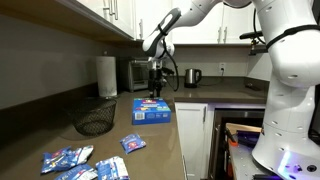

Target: Move the blue box to the left and make it stand

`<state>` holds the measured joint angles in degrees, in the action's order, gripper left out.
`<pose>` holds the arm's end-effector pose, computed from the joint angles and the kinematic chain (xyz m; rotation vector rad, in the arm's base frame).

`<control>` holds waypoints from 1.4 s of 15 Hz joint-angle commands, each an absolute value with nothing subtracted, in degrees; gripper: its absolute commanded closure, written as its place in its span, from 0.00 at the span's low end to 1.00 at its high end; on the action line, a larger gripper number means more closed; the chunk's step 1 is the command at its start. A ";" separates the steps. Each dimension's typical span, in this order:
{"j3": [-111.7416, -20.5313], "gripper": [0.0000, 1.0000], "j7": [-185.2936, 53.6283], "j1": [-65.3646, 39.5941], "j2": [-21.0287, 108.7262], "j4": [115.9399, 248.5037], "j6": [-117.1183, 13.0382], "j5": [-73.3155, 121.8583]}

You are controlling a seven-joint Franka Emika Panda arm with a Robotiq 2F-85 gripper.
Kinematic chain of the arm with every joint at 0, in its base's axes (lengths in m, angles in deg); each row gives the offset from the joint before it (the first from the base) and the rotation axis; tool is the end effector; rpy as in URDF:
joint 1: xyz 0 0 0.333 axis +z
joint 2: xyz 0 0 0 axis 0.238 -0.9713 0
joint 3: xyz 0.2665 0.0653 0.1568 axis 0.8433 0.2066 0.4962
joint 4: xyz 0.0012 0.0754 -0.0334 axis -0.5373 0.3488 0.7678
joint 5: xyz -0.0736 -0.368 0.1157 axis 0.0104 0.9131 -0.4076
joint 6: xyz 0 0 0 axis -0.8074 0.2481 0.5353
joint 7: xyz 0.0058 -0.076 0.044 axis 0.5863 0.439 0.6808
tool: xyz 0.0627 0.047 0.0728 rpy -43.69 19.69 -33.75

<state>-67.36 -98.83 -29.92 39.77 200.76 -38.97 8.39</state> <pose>0.5623 -0.2066 0.2883 -2.9309 0.0128 0.1346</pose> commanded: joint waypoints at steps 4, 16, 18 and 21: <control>-66.05 0.00 -100.41 -31.32 38.88 197.69 -29.66 3.26; -67.61 0.00 -99.16 -29.86 39.65 198.29 -32.72 7.49; -67.32 0.00 -99.73 -30.23 38.88 197.11 -31.99 6.75; -67.29 0.00 -99.71 -30.26 38.63 197.00 -31.76 6.84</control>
